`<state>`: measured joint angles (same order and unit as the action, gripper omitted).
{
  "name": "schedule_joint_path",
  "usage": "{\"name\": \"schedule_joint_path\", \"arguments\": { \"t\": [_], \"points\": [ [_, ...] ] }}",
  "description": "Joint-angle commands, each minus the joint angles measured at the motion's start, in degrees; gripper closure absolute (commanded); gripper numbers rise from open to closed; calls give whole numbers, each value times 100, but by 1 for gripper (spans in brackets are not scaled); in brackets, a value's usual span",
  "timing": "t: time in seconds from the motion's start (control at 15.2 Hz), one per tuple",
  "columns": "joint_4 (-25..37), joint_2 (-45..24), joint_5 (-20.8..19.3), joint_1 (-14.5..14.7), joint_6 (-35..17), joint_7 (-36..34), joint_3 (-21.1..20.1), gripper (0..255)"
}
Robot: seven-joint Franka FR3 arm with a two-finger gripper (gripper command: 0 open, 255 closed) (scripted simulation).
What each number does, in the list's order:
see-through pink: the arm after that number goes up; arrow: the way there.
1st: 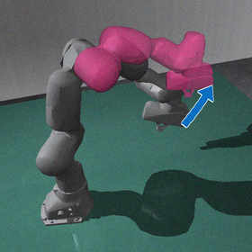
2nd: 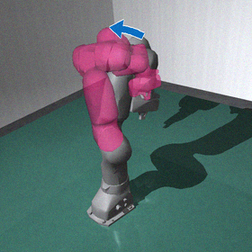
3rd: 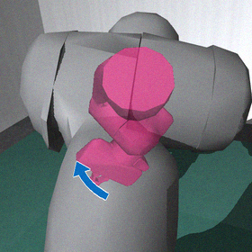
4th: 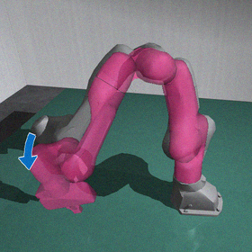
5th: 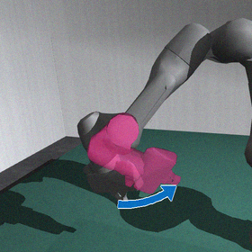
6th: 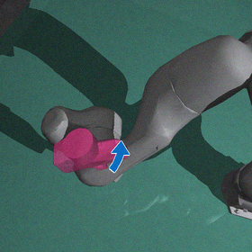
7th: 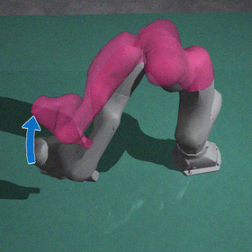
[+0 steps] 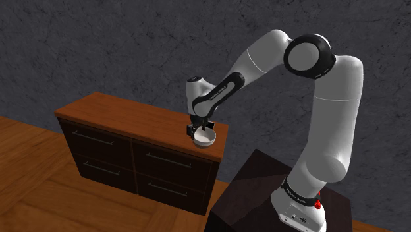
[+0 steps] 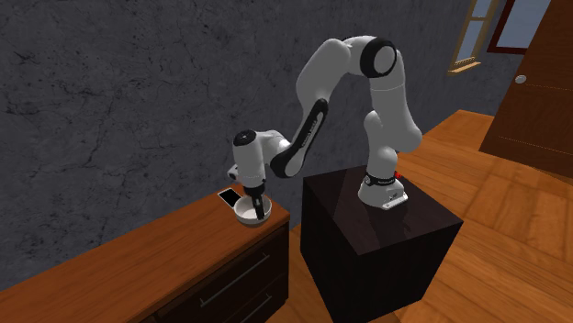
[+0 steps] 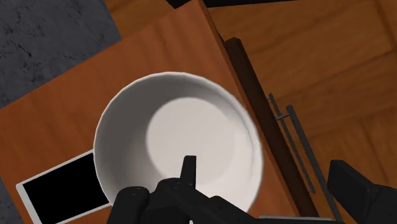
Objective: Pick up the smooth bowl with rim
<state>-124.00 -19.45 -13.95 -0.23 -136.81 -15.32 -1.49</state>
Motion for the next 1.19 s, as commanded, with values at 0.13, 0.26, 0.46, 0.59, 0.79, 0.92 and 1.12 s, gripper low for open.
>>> {"name": "schedule_joint_path", "arguments": {
  "t": [0.13, 0.26, 0.46, 0.59, 0.79, 0.92, 1.12],
  "points": [
    [487, -707, -116, 14, -181, -58, 77, 0],
    [504, -837, -143, 23, -292, -91, 92, 0],
    [538, -1036, -183, 37, -455, -141, 117, 0],
    [576, -1211, -216, 50, -590, -183, 139, 0],
    [578, -1210, -215, 51, -586, -182, 138, 255],
    [584, -1213, -214, 50, -584, -180, 138, 255],
    [584, -1212, -214, 49, -583, -179, 138, 255]
  ]
}}
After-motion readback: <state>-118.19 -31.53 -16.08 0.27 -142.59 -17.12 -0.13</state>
